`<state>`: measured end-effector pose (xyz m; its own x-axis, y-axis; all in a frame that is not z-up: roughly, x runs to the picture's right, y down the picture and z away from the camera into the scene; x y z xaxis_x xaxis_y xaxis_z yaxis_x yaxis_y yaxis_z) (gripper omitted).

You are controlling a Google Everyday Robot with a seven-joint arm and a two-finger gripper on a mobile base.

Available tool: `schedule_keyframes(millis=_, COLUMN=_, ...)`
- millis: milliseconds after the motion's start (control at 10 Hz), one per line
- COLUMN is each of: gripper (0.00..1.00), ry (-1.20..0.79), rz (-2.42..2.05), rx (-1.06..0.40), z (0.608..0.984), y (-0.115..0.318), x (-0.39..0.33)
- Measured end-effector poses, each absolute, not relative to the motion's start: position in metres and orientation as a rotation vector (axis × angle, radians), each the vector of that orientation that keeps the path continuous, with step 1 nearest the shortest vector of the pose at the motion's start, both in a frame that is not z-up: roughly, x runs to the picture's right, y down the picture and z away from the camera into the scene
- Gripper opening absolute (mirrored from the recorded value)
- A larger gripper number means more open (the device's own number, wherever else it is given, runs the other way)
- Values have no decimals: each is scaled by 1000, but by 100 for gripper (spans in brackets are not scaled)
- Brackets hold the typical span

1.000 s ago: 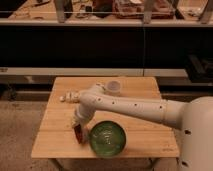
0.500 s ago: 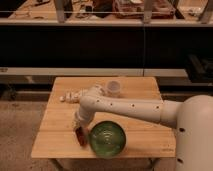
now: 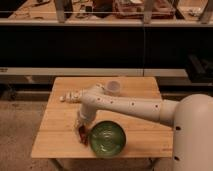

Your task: Place the pepper on the white sponge

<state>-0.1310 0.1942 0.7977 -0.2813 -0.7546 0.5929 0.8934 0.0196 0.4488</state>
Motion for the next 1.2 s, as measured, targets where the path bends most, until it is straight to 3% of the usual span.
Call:
schedule_keyframes(millis=100, gripper=75, ry=-917, rz=-1601, rx=-210, z=800, y=190, x=-128)
schedule_keyframes(millis=200, gripper=79, ry=-916, rz=-1594, rx=-211, z=800, y=188, x=-128)
schedule_keyframes(millis=1200, gripper=80, ry=-963, rz=-1521, rx=-179, z=796, y=176, x=-138)
